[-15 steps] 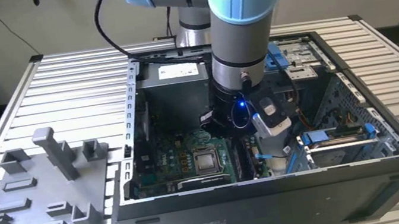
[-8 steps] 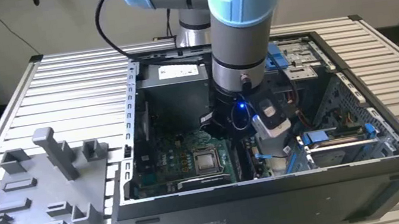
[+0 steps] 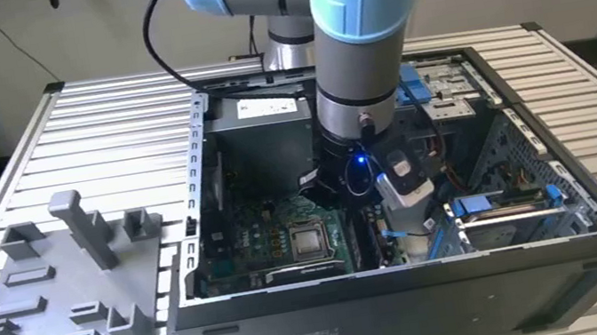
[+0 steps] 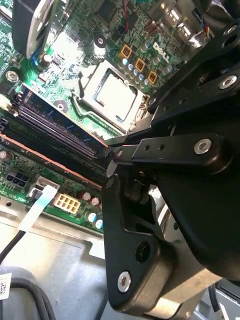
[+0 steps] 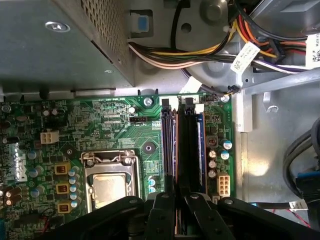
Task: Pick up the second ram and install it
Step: 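Insert the second ram into the second slot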
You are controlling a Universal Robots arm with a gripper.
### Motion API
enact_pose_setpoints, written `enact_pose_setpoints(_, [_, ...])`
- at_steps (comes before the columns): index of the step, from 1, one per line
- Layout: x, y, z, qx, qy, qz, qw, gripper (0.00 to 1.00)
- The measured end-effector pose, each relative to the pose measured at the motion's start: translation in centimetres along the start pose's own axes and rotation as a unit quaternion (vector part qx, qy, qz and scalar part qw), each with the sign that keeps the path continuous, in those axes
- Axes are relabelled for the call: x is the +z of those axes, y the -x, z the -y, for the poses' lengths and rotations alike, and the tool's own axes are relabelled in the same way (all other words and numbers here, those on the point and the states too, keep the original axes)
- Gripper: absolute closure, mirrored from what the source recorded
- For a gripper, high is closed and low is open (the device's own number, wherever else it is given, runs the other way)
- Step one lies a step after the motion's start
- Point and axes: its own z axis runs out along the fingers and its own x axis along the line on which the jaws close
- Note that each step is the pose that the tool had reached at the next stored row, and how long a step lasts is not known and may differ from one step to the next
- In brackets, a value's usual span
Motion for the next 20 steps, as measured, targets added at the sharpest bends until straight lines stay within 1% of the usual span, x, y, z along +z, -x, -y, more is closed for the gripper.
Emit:
enact_pose_setpoints(12, [-0.02,0.0,-0.04,-0.002,-0.0003,0.0,1.0,0.86])
enact_pose_setpoints(16, [-0.23,0.01,-0.04,-0.003,-0.0016,0.0,1.0,0.86])
enact_pose_setpoints(20, [-0.25,0.03,-0.04,-0.01,-0.0017,0.0,0.9999,0.86])
